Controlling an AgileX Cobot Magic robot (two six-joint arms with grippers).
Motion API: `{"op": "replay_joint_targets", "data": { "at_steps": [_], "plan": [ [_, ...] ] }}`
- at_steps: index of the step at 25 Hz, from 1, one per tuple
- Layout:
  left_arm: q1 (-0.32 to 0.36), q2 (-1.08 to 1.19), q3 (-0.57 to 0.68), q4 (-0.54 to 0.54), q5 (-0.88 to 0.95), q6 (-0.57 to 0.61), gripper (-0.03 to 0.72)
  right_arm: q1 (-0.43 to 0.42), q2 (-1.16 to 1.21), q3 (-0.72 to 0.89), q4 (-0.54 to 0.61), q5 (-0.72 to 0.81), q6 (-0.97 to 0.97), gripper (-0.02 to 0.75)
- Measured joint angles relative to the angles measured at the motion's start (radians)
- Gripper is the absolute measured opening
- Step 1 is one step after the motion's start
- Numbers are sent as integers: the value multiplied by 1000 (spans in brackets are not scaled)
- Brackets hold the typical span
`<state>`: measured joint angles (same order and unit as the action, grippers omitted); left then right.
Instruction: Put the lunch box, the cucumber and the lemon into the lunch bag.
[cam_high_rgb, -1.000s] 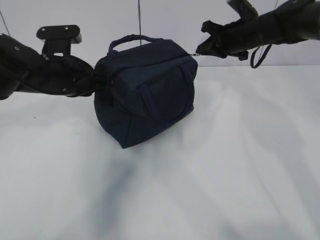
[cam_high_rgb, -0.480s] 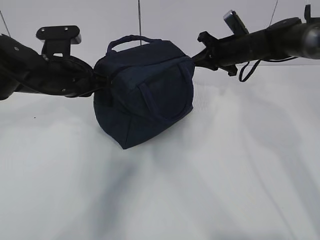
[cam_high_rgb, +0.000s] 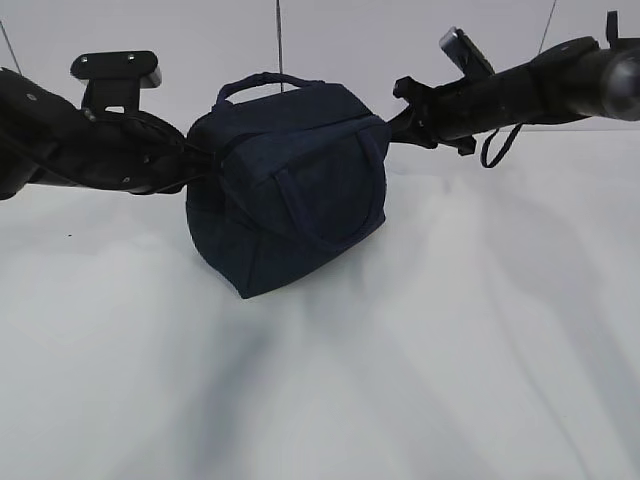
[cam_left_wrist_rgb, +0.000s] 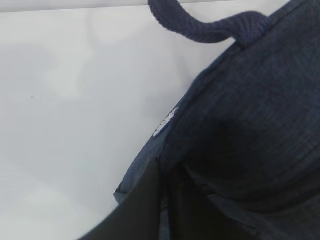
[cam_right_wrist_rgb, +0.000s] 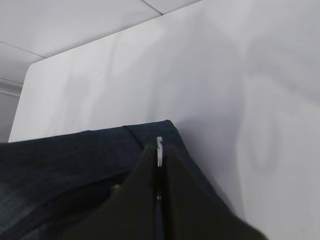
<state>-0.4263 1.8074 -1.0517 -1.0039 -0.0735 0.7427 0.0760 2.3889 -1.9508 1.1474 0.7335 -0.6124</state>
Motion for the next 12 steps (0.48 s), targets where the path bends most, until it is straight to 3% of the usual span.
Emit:
{"op": "replay_joint_targets", "data": {
  "at_steps": [12],
  "plan": [
    [0,0,0,0,0,0,-10,0,86,-3,28,4,-54,1]
  ]
}}
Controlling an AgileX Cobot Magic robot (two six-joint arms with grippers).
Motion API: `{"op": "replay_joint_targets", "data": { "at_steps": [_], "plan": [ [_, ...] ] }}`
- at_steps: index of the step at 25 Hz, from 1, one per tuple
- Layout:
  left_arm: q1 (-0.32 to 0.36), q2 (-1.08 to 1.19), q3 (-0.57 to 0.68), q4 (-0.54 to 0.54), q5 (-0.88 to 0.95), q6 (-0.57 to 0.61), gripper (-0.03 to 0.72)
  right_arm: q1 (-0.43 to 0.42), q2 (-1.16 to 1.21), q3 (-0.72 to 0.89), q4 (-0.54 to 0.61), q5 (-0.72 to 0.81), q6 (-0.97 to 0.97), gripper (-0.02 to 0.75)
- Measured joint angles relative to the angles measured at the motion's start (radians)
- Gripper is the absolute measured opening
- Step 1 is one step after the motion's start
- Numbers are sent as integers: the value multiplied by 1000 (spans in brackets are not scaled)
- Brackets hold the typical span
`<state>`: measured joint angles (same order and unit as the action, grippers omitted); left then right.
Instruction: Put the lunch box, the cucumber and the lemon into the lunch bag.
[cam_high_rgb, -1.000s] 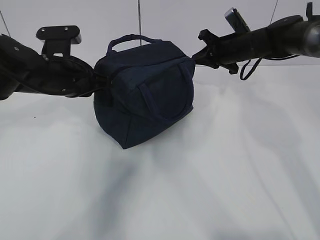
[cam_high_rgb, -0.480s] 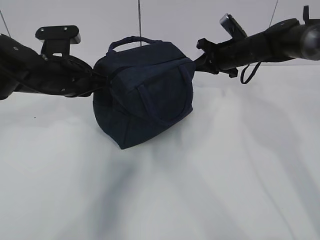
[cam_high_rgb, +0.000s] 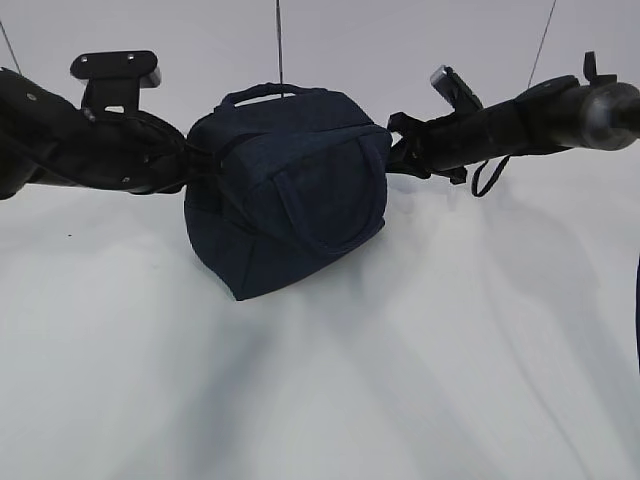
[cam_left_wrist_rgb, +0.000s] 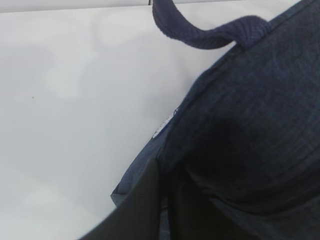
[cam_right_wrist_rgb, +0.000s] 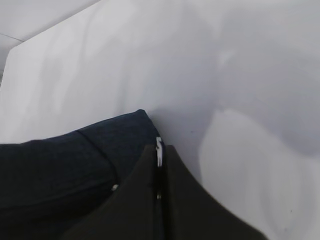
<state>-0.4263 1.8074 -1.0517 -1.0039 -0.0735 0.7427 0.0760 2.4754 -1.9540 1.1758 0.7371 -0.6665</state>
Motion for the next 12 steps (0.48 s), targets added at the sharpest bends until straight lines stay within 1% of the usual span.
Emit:
{"op": "replay_joint_targets", "data": {
  "at_steps": [5,12],
  "plan": [
    [2,0,0,0,0,0,-10,0,2,-2,2,0,-64,1],
    [2,0,0,0,-2,0,-10,0,2,-4,2,22,-90,1]
  ]
}}
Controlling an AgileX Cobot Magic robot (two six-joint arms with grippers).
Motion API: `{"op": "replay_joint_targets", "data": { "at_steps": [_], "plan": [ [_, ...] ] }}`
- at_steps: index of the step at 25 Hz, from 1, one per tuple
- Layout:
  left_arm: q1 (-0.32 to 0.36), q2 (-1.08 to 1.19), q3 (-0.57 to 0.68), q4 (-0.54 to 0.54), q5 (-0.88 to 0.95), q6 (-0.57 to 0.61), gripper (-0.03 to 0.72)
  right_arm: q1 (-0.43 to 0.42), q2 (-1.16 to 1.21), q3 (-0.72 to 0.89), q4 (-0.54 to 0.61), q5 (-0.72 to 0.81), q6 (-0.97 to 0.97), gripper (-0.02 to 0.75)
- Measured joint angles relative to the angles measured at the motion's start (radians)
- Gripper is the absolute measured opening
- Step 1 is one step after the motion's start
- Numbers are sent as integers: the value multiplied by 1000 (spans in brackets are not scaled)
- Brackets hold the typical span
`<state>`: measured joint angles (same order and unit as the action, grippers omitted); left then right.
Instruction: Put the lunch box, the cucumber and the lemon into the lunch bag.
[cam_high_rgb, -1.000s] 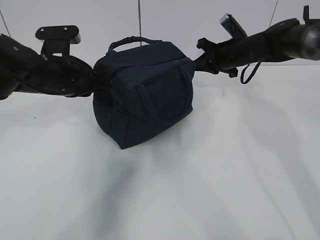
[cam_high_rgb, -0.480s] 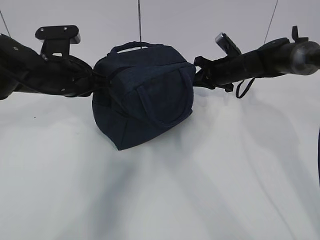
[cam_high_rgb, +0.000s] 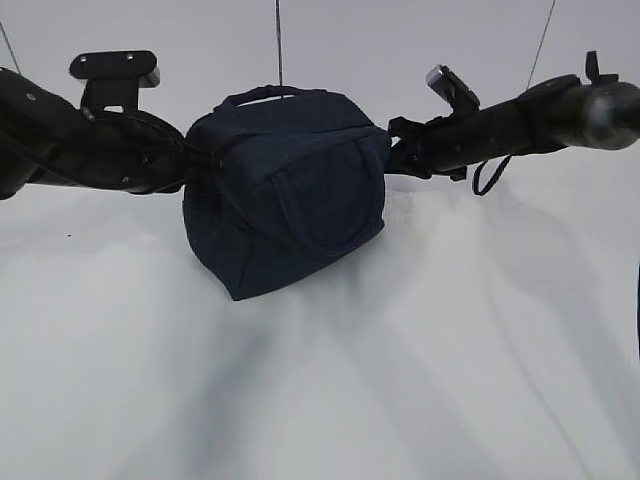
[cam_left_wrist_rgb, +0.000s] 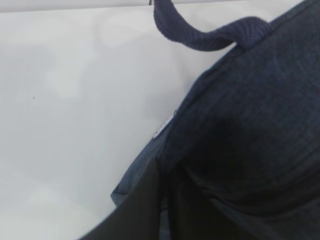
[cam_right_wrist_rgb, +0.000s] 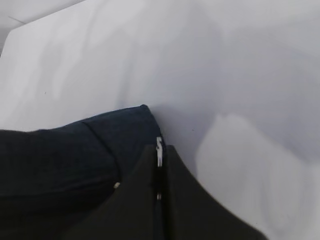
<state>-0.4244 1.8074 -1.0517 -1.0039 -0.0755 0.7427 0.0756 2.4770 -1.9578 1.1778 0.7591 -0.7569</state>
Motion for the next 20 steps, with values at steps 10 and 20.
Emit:
{"op": "replay_joint_targets", "data": {
  "at_steps": [10,20],
  "plan": [
    [1,0,0,0,-49,0,-10,-51,0,-62,-71,334,-217,51],
    [4,0,2,0,-54,0,-10,-60,0,-136,-303,440,-329,144]
  ]
}}
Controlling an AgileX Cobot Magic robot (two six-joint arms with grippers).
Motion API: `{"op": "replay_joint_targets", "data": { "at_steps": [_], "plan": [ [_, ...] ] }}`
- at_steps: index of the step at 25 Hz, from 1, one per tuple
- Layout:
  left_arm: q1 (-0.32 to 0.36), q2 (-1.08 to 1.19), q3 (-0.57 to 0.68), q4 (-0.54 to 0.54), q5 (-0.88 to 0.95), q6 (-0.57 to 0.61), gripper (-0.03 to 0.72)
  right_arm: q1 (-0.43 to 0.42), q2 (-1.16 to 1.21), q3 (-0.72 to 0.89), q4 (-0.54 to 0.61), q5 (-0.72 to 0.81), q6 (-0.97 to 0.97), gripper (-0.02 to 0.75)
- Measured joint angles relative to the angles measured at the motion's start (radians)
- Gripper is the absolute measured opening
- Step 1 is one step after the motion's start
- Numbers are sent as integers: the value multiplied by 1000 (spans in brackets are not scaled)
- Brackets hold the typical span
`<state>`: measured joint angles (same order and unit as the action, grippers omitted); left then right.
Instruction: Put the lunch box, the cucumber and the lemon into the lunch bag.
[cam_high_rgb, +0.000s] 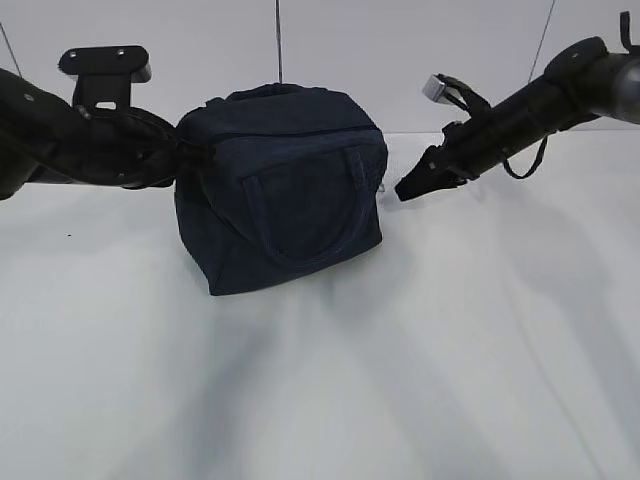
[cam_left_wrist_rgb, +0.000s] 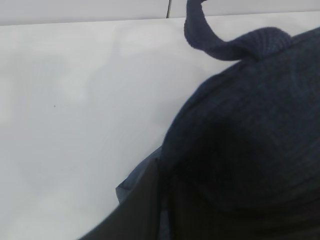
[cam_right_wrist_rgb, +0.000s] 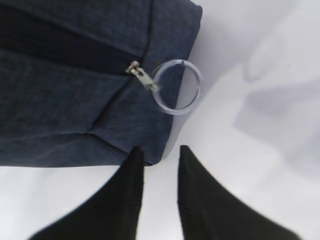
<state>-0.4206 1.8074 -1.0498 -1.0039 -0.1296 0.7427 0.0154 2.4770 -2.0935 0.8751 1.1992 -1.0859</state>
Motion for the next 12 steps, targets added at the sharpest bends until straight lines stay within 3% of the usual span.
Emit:
{"op": "replay_joint_targets", "data": {
  "at_steps": [5,9,12],
  "plan": [
    [0,0,2,0,-2,0,-10,0,0,-2,-11,0,8,343],
    [0,0,2,58,-2,0,-1,0,-19,-2,-59,2,22,375],
    [0,0,2,165,15,0,62,0,-48,-2,-72,4,28,381]
  ]
}}
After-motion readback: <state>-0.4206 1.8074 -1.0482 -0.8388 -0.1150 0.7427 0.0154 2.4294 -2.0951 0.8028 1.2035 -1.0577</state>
